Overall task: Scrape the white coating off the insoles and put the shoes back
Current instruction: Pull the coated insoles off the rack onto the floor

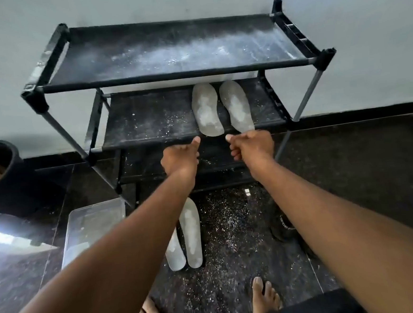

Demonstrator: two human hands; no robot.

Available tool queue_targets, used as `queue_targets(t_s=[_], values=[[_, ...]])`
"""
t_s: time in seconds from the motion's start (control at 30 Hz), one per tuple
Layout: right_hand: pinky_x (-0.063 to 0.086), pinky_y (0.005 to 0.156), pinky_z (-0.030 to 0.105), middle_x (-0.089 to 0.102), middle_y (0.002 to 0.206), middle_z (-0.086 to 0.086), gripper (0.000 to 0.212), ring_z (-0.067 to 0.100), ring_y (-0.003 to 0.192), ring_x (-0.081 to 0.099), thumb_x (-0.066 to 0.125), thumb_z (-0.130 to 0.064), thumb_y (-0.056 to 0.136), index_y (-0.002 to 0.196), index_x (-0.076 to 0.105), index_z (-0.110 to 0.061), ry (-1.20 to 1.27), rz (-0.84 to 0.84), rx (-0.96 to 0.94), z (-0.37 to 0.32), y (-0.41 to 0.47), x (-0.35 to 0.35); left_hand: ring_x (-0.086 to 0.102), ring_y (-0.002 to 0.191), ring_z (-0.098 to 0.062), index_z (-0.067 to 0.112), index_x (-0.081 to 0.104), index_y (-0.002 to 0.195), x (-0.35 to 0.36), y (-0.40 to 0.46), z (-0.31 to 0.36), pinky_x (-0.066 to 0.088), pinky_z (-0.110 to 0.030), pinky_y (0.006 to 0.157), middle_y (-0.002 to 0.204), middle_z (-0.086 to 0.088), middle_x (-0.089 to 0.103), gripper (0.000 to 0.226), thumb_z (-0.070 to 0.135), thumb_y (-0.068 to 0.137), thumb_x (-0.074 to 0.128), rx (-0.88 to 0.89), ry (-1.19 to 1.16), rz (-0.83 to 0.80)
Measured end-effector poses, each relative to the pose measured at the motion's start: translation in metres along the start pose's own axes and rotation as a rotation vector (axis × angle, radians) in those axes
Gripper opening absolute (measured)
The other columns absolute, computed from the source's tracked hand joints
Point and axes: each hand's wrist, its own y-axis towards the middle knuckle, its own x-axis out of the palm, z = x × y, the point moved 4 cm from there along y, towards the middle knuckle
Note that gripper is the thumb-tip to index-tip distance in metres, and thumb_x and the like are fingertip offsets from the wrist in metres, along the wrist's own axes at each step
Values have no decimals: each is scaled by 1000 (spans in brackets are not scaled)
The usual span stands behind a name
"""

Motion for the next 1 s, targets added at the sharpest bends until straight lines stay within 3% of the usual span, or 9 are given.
queue_targets(t_s=[0.17, 0.27, 0.37, 0.43, 0.53, 0.77, 0.93, 1.0], values=[[57, 65, 30, 71, 74, 5, 24, 17, 64, 67, 78, -23, 85, 67, 65, -14, -121, 272, -32, -7, 43, -36, 70, 62, -16, 9, 72, 87, 23, 16, 23, 63, -31, 59, 79, -7, 75, 30, 38, 92, 77, -28, -29, -68], [54, 71, 28, 70, 80, 6, 32, 21, 71, 67, 83, -34, 79, 70, 64, -10, -183, 330, -6, -4, 71, -46, 77, 70, -25, 5, 69, 98, 34, 34, 20, 63, -33, 59, 86, -13, 76, 33, 36, 92, 77, -118, -77, -126], [62, 61, 41, 72, 86, 15, 43, 27, 63, 71, 86, -38, 71, 90, 69, -2, -201, 282, 67, 2, 92, -41, 77, 65, -24, 3, 65, 114, 41, 43, 18, 59, -28, 53, 89, -16, 75, 34, 24, 92, 80, -147, -137, -147], [59, 48, 36, 71, 84, 19, 41, 24, 48, 67, 87, -26, 74, 93, 68, 5, -162, 224, 142, 5, 101, -34, 77, 61, -22, 3, 61, 118, 44, 45, 20, 56, -25, 49, 89, -17, 75, 35, 14, 91, 80, -150, -151, -137], [52, 42, 26, 71, 76, 17, 31, 21, 41, 63, 87, -13, 74, 92, 69, 5, -118, 139, 221, 11, 109, -26, 75, 61, -21, 8, 56, 118, 42, 44, 21, 55, -23, 47, 93, -16, 74, 38, 5, 89, 80, -136, -142, -96], [38, 35, 18, 65, 64, 7, 19, 15, 39, 53, 71, -5, 80, 98, 69, -1, -131, 127, 327, 9, 90, -45, 70, 60, -17, 7, 70, 100, 44, 39, 26, 55, -26, 50, 84, -10, 76, 16, 20, 94, 74, -132, -70, -167], [37, 33, 15, 66, 70, 3, 28, 10, 30, 49, 65, -26, 92, 112, 68, -7, -154, 51, 413, 5, 92, -49, 64, 55, -15, 1, 69, 96, 46, 36, 35, 51, -24, 47, 74, -11, 72, 4, 3, 94, 70, -160, 27, -211], [37, 35, 16, 64, 67, 1, 29, 10, 37, 50, 68, -30, 92, 109, 69, -6, -133, 6, 432, 4, 94, -46, 65, 58, -17, 1, 68, 95, 45, 32, 32, 53, -26, 51, 75, -11, 72, 3, 3, 93, 68, -171, 76, -253]])
